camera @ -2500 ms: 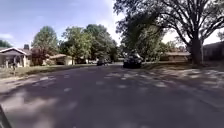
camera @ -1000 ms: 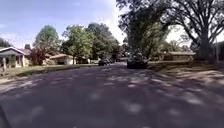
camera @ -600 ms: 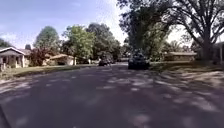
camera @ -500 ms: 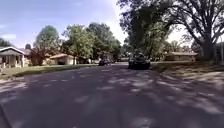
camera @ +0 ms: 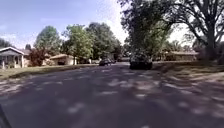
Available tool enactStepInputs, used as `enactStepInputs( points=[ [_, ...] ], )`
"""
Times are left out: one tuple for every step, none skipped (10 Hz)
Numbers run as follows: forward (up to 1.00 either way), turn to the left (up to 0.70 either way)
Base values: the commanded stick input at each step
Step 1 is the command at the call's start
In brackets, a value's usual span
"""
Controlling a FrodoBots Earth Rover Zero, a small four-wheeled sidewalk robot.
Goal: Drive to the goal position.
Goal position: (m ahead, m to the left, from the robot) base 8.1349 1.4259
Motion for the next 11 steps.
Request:
enactStepInputs(
  points=[
    [0.69, 0.03],
    [0.69, 0.03],
    [0.69, 0.03],
    [0.69, 0.03],
    [0.69, 0.03],
    [0.69, 0.03],
    [0.69, 0.03],
    [0.69, 0.03],
    [0.69, 0.03],
    [0.69, 0.03],
    [0.69, 0.03]
  ],
)
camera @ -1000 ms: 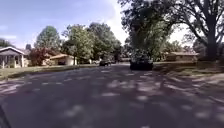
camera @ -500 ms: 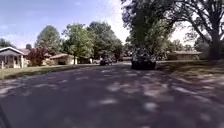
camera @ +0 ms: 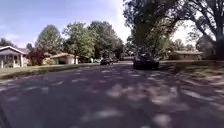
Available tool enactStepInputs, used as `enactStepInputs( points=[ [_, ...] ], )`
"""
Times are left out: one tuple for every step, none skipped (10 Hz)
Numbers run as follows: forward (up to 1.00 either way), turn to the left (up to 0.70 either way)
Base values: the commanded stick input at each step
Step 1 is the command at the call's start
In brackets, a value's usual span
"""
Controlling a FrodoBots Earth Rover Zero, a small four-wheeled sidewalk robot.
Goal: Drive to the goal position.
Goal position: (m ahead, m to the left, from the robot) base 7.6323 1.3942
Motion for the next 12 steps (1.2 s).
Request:
enactStepInputs(
  points=[
    [0.69, 0.03],
    [0.69, 0.03],
    [0.69, 0.03],
    [0.69, 0.03],
    [0.69, 0.03],
    [0.69, 0.03],
    [0.69, 0.03],
    [0.69, 0.03],
    [0.69, 0.03],
    [0.69, -0.09],
    [0.69, -0.23],
    [0.69, -0.27]
  ],
)
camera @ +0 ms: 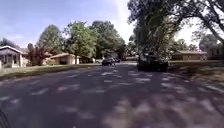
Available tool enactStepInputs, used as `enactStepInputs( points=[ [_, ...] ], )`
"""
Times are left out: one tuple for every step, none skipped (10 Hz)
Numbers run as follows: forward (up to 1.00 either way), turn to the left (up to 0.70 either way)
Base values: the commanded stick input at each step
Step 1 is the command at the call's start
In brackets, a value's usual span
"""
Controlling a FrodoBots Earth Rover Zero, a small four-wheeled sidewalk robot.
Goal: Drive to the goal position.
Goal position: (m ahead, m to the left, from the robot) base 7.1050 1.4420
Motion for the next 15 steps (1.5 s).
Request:
enactStepInputs(
  points=[
    [0.69, -0.16],
    [0.69, 0.03],
    [0.69, 0.03],
    [0.69, 0.03],
    [0.69, 0.03],
    [0.69, 0.03],
    [0.69, 0.03],
    [0.69, 0.03],
    [0.69, 0.03],
    [0.69, 0.03],
    [0.69, 0.03],
    [0.69, 0.03],
    [0.69, 0.03],
    [0.69, 0.03],
    [0.69, 0.03]
  ],
)
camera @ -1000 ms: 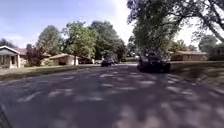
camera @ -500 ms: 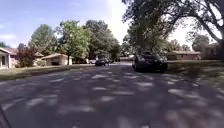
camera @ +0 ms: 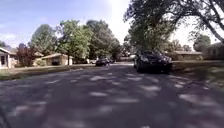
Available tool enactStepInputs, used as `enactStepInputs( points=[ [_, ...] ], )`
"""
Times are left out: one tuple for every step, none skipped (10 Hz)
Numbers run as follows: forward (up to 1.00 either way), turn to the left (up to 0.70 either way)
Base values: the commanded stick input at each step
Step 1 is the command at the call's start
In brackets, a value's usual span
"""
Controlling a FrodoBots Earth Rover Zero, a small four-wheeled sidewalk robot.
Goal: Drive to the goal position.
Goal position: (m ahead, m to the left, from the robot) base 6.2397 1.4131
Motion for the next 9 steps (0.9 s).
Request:
enactStepInputs(
  points=[
    [0.69, 0.03],
    [0.69, 0.03],
    [0.69, 0.03],
    [0.69, 0.03],
    [0.69, 0.03],
    [0.69, 0.03],
    [0.69, 0.03],
    [0.69, 0.03],
    [0.69, 0.03]
  ],
)
